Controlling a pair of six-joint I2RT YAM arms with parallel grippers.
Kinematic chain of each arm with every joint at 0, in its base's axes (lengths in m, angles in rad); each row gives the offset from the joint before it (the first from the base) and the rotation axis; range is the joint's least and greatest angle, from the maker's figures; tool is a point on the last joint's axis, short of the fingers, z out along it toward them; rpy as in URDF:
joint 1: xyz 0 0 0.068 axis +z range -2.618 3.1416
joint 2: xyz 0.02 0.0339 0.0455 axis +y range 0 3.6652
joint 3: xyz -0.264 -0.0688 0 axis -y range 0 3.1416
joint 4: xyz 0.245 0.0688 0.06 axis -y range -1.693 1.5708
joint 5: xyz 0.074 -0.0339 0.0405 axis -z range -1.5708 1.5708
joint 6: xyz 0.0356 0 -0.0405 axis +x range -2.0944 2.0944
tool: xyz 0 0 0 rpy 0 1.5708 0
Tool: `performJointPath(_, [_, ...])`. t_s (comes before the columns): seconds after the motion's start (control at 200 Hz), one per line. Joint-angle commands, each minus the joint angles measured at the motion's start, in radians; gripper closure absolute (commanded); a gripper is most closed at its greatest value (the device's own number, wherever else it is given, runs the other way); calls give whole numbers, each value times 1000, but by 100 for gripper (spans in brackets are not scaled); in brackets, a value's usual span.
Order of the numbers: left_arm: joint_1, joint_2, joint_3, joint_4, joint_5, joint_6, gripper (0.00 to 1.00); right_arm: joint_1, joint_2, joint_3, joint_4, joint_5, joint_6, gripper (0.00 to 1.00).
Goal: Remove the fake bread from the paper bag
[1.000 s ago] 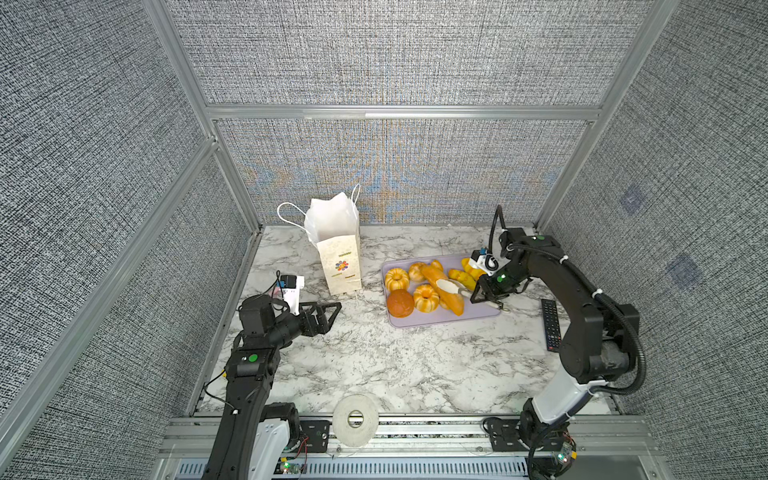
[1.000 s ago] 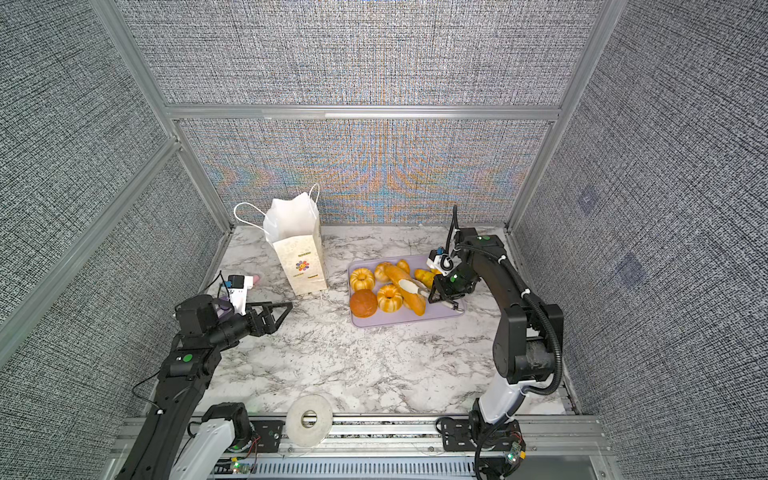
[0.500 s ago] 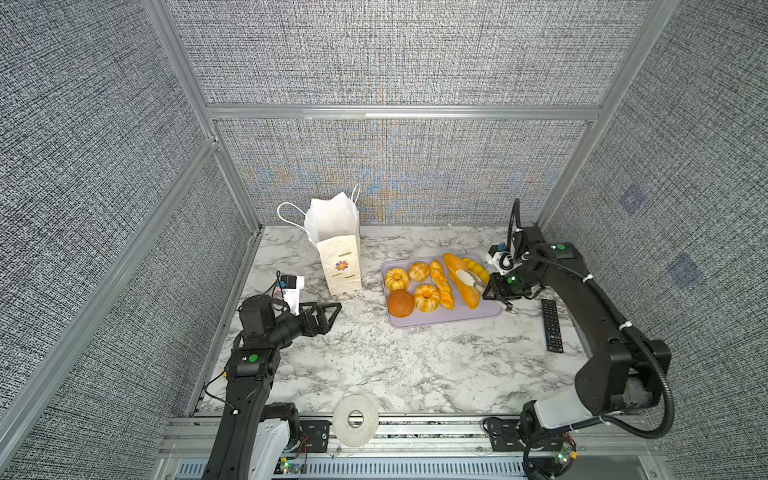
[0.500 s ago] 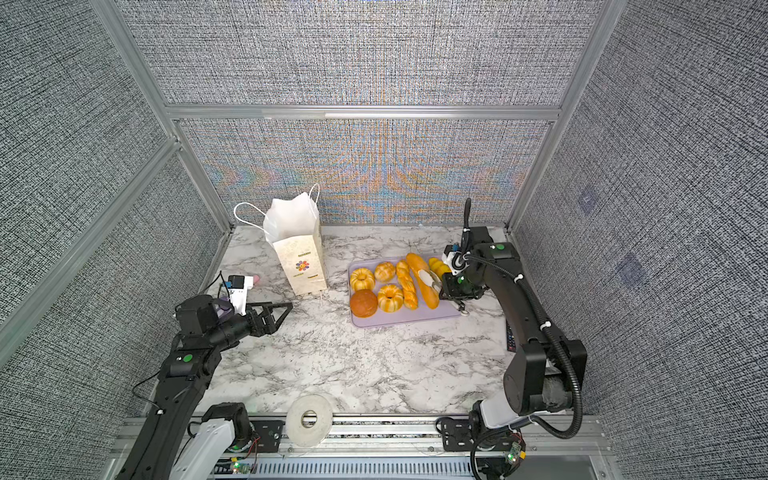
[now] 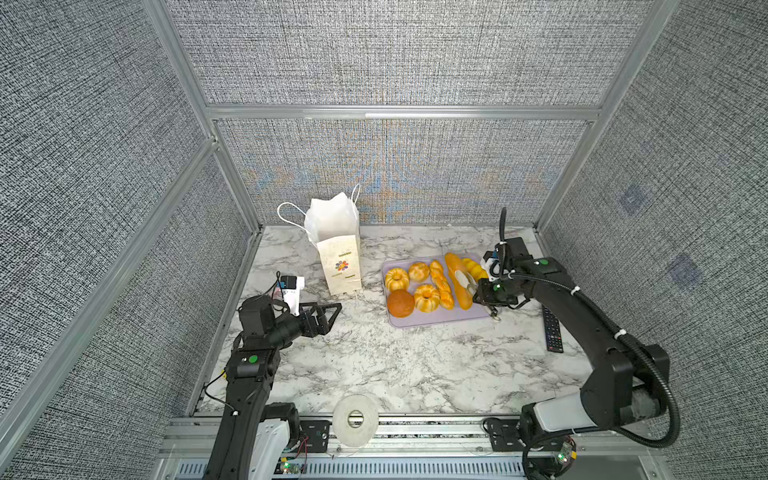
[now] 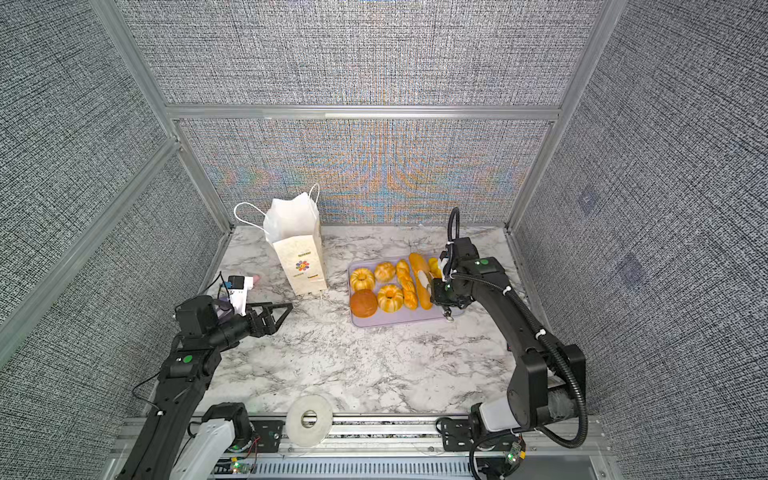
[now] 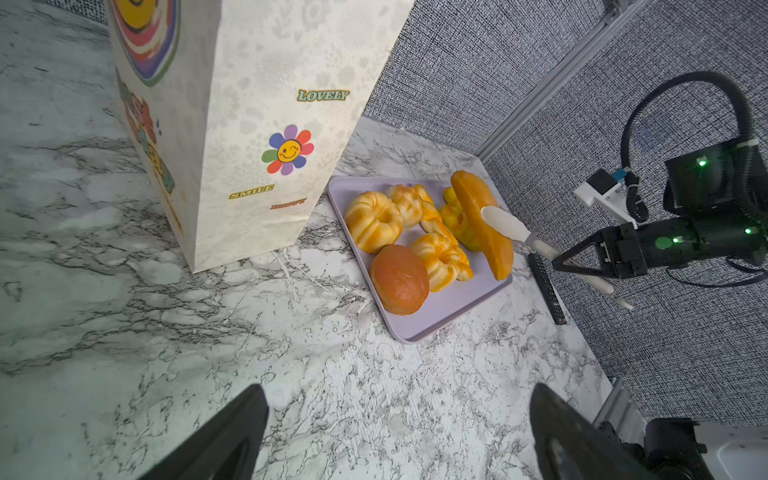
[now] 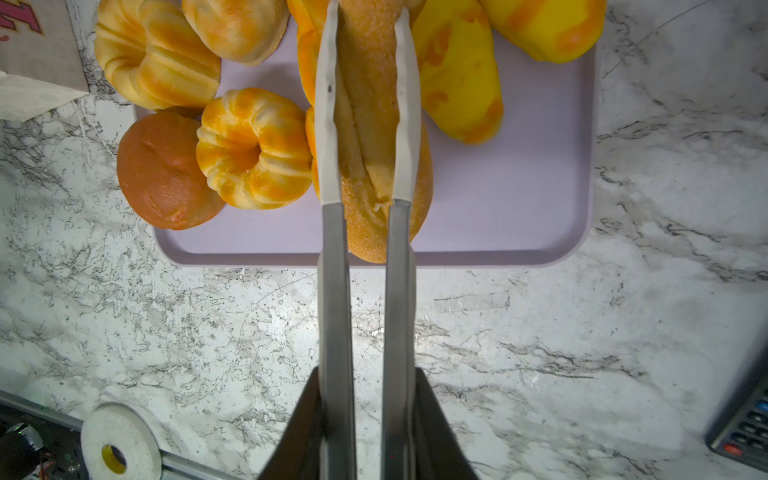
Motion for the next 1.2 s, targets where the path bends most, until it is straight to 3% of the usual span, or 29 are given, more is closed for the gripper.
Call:
performJointPath(0.0, [0, 0, -3, 24, 14, 4, 1, 7, 10, 3, 12, 57, 24, 91])
performJointPath(0.255, [1, 3, -4, 25, 14, 4, 1, 30, 13, 3, -16, 70, 14, 65])
performJointPath(0.42, [0, 3, -3, 24, 15, 5, 1, 33, 25, 2, -30, 52, 3, 57])
performJointPath(1.196, [0, 4, -4, 27, 20, 4, 1, 36, 4, 23, -100, 31, -4, 46])
